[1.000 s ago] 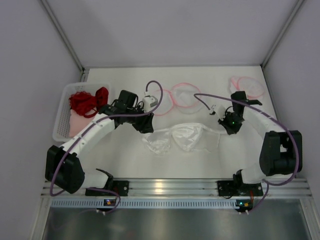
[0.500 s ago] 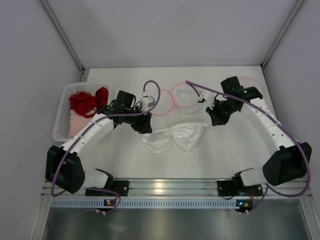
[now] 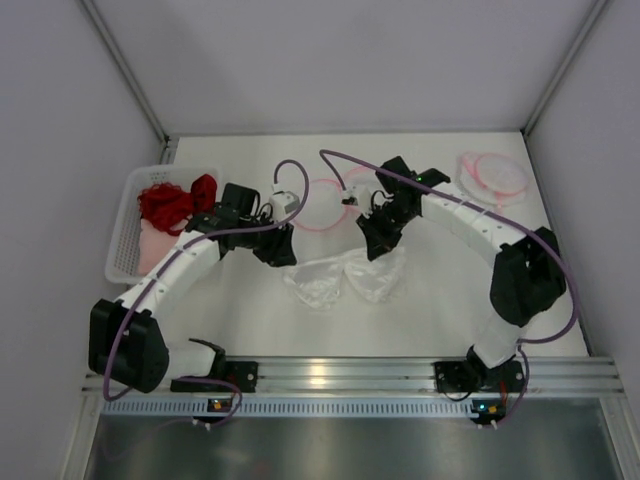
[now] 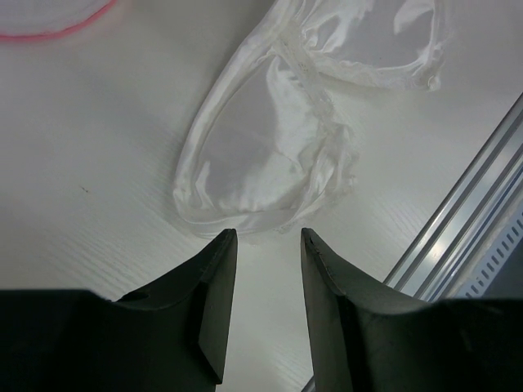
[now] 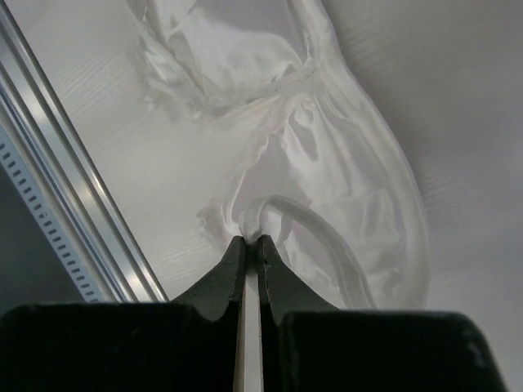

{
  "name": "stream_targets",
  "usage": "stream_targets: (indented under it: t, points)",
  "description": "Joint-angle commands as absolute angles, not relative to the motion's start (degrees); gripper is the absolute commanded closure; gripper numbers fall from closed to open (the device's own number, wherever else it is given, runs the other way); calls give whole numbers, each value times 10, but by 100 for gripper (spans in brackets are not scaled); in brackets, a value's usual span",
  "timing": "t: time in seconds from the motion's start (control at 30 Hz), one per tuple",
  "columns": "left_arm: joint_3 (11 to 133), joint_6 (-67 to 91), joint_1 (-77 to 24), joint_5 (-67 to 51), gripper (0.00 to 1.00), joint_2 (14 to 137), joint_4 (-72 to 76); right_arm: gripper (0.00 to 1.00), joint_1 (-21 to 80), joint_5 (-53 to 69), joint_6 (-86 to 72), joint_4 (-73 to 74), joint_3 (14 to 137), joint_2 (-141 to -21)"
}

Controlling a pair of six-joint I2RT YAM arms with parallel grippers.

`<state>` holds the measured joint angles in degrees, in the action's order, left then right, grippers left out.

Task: Place the bra in the laundry bag and zip it closed
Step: Adjust the bra at the center of the board.

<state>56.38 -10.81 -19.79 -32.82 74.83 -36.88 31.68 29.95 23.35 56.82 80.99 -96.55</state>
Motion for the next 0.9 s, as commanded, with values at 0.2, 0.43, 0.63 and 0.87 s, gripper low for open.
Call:
stream_targets:
  t: [0.2,0.43,0.63,0.87]
  points:
    - [538,-136,-190,-342,57,707,-357,100,344,321,170,429,788,-1034]
    - [549,-136,-190,-345,57,715,-358,53,347,281,199,463,795,-972]
    - [555,-134,-189,-342,56,710,-357,46,304,265,231,475,719,-816]
    - [575,-140,-189,-333,57,727,-357,51,247,228,344,413,495,-629]
